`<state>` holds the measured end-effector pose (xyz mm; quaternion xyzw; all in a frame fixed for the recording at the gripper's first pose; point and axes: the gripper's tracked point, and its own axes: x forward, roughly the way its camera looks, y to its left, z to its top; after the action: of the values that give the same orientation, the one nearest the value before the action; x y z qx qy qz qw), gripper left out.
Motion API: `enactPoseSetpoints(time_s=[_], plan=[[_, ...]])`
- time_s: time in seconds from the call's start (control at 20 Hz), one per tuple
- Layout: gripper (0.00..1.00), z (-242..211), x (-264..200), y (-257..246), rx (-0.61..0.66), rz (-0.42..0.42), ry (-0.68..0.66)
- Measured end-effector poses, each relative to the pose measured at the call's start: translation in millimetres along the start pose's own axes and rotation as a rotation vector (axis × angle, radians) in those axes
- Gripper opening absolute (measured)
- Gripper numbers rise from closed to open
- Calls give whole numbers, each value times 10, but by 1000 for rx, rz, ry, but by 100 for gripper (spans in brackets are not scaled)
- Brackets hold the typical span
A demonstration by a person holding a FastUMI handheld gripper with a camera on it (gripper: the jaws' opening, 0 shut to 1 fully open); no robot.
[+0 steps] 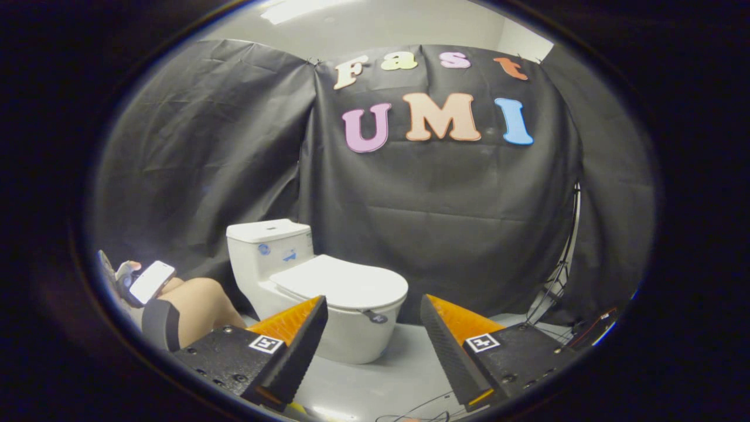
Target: Open the toilet lid.
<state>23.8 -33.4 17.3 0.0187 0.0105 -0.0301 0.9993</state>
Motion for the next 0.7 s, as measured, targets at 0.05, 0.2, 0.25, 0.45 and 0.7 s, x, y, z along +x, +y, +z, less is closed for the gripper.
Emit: enactPoseSetpoints(time_s=[0.05, 0.2, 0.25, 0.45, 0.7], plan=[[97, 85, 74, -36, 4, 1, -10], [97, 364, 371, -157, -10, -4, -28], [97, 410, 479, -196, -19, -5, -30], [97, 472, 1051, -304, 35, -23, 6], [98, 310, 1756, -273, 194, -38, 98]])
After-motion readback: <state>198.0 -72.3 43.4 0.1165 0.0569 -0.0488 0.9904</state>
